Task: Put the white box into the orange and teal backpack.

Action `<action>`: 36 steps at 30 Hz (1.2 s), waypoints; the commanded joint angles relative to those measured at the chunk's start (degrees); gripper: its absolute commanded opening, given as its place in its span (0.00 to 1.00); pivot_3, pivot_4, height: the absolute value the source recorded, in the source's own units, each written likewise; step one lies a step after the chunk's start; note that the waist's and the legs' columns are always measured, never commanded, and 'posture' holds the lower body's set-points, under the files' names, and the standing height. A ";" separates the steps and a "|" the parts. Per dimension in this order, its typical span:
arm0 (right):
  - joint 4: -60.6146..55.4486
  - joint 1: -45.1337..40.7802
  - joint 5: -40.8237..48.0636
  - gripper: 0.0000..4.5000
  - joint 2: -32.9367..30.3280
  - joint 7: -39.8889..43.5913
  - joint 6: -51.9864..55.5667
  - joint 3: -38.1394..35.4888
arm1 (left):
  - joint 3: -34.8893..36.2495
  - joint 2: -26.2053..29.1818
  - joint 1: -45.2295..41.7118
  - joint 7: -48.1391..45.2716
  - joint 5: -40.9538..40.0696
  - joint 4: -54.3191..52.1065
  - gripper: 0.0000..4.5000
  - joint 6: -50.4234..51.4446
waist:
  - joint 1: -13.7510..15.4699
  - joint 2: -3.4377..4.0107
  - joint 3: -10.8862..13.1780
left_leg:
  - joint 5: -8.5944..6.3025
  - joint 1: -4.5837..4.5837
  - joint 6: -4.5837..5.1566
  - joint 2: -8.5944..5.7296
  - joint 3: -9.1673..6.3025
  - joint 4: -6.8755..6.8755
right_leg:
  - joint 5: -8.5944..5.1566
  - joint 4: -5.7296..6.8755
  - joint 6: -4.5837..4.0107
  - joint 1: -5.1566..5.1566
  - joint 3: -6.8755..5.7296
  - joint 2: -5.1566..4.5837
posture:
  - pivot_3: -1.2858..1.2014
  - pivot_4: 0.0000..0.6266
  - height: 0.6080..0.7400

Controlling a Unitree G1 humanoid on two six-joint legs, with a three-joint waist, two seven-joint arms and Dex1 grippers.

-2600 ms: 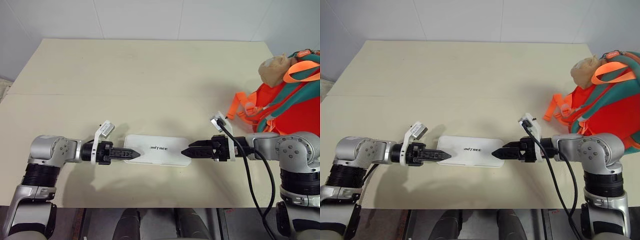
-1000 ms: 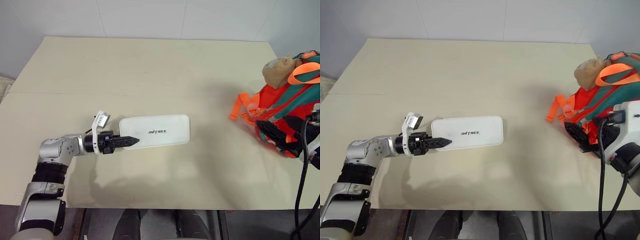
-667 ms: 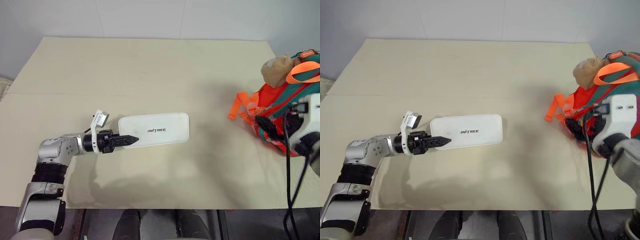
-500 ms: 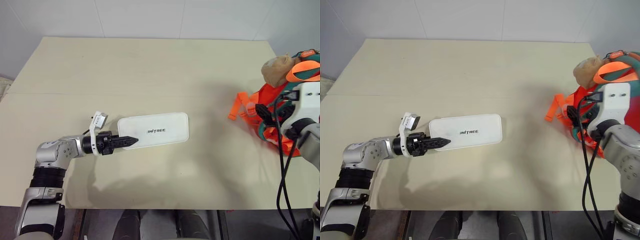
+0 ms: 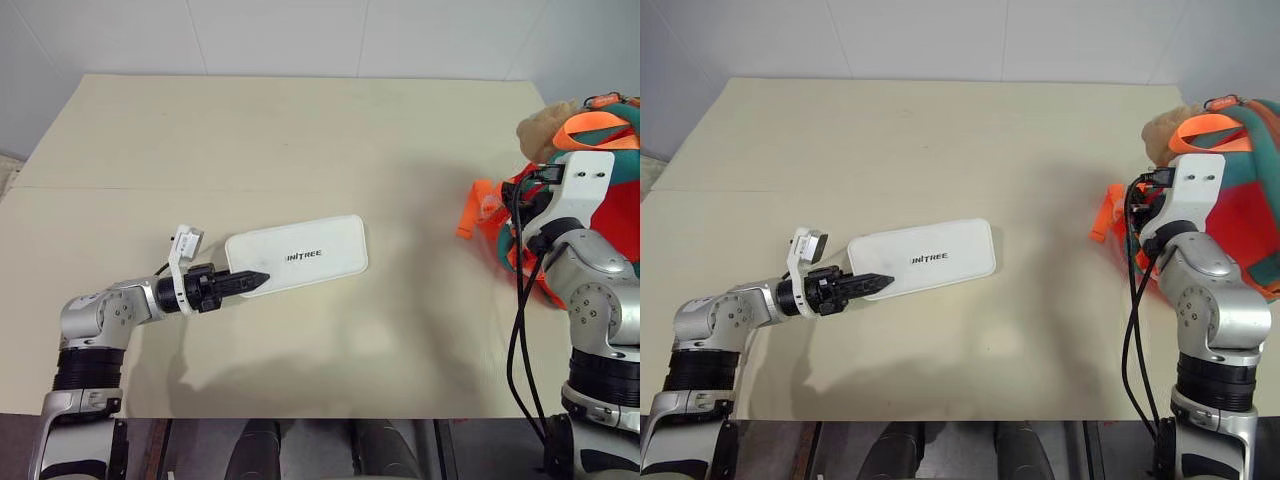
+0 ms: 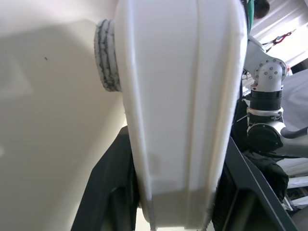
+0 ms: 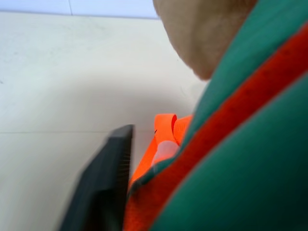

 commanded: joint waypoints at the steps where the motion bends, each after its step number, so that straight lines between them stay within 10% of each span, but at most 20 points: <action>1: -0.24 0.11 -0.27 0.17 0.95 2.38 -2.85 -0.60 | 2.02 0.39 -0.07 -0.79 -1.82 -1.46 0.32 -0.89 | -0.16 0.00 0.00 | 0.00 0.01 0.00 0.00 0.00 0.01 | 0.00 0.02 0.00 0.01 0.00 0.00 | 0.52 0.24 1.00; 4: -0.49 -0.69 2.96 0.00 2.66 6.90 -4.05 -0.60 | 2.67 0.74 0.00 -0.74 -2.07 -1.56 0.32 -0.69 | -0.65 0.00 0.00 | 0.00 0.02 0.00 0.00 0.00 0.03 | 0.00 0.03 0.00 0.04 0.00 0.00 | 0.52 0.24 1.00; 12: -8.68 -5.67 31.06 0.00 3.01 23.18 7.98 -1.94 | 7.63 5.20 0.30 -0.27 -3.04 -1.22 0.32 0.62 | -2.30 0.02 0.01 | 0.00 0.05 0.00 0.05 -0.03 0.00 | 0.00 0.11 0.00 0.03 -0.01 0.05 | 0.52 0.24 1.00; 23: -12.64 0.56 84.69 0.00 -21.39 26.52 20.77 -2.14 | 13.99 12.75 2.08 -1.84 -2.07 4.44 0.32 -4.19 | -1.40 0.08 0.06 | -0.04 -0.03 0.08 0.06 -0.04 -0.19 | -0.05 -0.23 -0.05 0.02 -0.07 -0.04 | 0.52 0.24 1.00; 36: -12.84 12.69 77.76 0.00 -31.31 40.67 23.54 -1.00 | 21.11 9.92 9.67 0.88 -10.61 -8.50 0.32 -1.76 | -0.26 0.07 0.06 | -0.12 -0.11 0.18 0.06 -0.02 0.03 | -0.06 -0.33 -0.02 0.06 -0.07 -0.03 | 0.52 0.24 1.00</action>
